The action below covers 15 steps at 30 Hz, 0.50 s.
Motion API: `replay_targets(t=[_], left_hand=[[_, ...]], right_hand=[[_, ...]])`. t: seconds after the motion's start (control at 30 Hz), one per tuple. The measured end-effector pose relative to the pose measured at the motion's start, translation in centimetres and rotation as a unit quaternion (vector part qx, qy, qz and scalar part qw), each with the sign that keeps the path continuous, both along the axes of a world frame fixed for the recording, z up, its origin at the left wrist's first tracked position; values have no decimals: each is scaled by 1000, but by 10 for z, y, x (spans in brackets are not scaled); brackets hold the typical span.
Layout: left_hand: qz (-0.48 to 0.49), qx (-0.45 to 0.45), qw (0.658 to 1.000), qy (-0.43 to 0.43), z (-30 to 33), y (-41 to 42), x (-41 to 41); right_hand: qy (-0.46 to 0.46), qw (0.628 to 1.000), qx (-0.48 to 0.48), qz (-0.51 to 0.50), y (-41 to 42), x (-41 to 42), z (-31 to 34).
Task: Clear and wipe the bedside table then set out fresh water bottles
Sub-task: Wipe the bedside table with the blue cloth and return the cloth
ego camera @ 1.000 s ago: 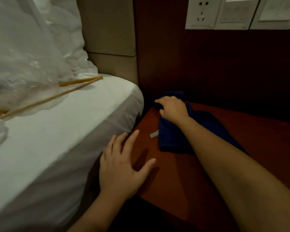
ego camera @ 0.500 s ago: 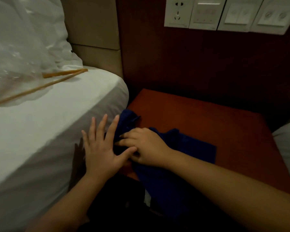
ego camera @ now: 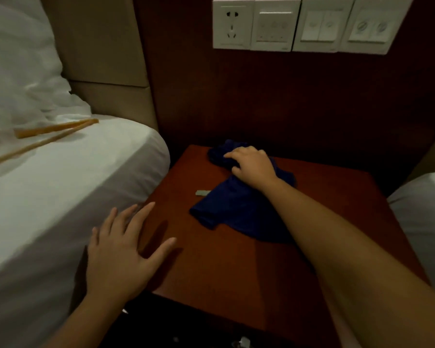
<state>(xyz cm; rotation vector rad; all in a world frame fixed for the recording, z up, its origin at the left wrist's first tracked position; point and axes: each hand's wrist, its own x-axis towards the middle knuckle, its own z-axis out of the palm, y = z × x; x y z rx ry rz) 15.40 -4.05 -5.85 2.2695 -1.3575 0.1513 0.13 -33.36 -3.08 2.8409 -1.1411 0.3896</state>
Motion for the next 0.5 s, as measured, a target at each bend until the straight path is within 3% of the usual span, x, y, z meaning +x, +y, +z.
replay_targets(t=[0.33, 0.5], left_hand=[[2, -19, 1000, -6, 0, -2, -2], [-5, -19, 1000, -15, -2, -3, 1]], right_hand=[[-1, 966, -16, -257, -16, -241, -3], [-20, 964, -34, -264, 42, -264, -11]])
